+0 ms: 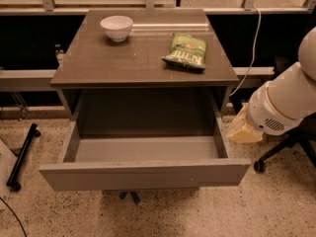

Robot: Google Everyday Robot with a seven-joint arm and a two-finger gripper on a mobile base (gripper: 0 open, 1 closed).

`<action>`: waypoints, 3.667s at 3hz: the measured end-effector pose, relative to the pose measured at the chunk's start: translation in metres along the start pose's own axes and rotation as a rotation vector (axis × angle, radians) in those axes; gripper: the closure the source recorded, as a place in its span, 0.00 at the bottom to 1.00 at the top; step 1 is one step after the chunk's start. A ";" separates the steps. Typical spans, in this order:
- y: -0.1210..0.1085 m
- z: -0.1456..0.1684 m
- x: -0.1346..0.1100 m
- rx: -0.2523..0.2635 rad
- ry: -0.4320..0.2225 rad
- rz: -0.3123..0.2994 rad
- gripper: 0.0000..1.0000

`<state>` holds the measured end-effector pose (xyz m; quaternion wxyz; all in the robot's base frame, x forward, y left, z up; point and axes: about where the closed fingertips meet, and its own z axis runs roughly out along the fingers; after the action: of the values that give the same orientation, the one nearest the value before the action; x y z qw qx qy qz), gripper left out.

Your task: Close top drawer

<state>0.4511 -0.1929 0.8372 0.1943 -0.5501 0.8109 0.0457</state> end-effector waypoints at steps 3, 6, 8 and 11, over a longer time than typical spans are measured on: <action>0.038 0.126 0.059 -0.103 0.000 0.188 1.00; 0.028 0.173 0.058 -0.067 -0.061 0.234 1.00; -0.002 0.180 0.025 -0.002 -0.147 0.193 1.00; -0.058 0.187 -0.028 0.063 -0.298 0.135 1.00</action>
Offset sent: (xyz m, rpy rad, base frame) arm -0.0222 0.0012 -0.1407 0.1248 0.1406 -0.1474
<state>0.5624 -0.1373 0.6833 0.3260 -0.4749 0.8094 0.1142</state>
